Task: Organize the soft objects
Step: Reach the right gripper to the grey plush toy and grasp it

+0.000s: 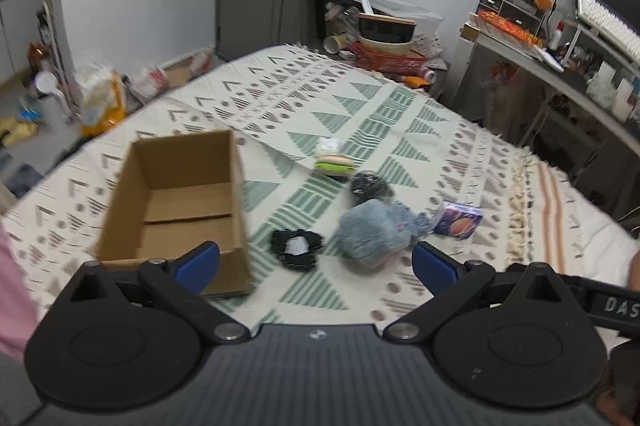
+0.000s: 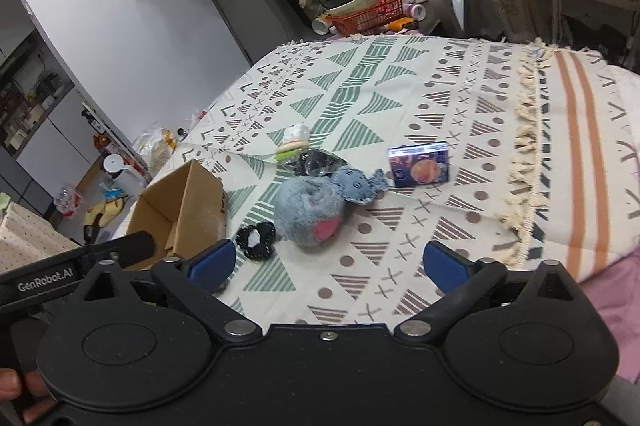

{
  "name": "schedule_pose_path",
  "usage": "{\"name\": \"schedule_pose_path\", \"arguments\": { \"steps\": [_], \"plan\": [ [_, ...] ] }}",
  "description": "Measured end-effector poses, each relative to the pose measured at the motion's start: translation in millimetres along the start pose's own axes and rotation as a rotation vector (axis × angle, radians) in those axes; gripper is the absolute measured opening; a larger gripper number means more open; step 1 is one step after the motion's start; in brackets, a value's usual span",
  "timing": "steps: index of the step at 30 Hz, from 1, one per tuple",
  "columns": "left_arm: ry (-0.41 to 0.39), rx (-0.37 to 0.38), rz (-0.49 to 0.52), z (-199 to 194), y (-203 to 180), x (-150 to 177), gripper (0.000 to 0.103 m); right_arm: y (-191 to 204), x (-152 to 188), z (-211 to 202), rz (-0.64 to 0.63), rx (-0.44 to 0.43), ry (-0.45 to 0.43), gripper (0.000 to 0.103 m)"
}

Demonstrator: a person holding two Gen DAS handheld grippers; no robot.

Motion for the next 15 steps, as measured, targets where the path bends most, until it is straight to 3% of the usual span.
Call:
{"name": "schedule_pose_path", "arguments": {
  "steps": [8,15],
  "plan": [
    [0.004,0.008,0.004,32.0,-6.9,-17.3,0.1,-8.2,-19.1,26.6,0.088,-0.02,0.001,0.096],
    [0.004,0.015,0.033,53.7,-9.7,-30.8,0.1,-15.7,-19.0,51.6,0.155,-0.068,-0.006,0.087]
  ]
}}
Point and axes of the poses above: each gripper's, at about its wrist camera, not at the fingertips, and z roughly the way its jaws point, y to its left, x to its underside, the point moved 5 cm from there along z, roughly the way its jaws point, and after that the axes turned 1 degree about -z, right-handed, at the moved point
